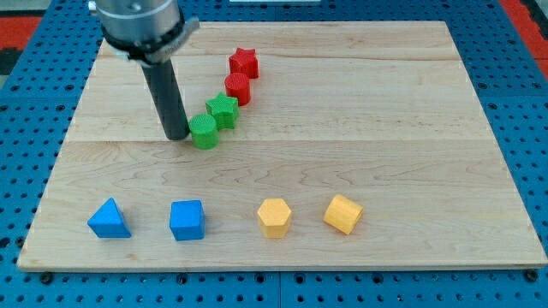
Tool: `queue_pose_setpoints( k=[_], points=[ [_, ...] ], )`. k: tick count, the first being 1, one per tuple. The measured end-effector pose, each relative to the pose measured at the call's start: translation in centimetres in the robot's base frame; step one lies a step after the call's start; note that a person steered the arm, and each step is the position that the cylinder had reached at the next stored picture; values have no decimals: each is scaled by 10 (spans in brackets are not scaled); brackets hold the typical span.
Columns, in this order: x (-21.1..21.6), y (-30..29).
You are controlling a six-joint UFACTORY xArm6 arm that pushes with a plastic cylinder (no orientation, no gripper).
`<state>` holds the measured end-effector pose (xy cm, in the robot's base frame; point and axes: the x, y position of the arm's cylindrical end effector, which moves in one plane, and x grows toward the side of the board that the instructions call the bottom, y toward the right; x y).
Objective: Move your arm closer to green star
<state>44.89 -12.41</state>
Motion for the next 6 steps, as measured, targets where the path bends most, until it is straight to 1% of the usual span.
queue_pose_setpoints(
  k=[1, 2, 3, 4, 6],
  points=[
    [13, 30],
    [14, 31],
    [0, -40],
    [-37, -17],
    [-38, -7]
  ],
)
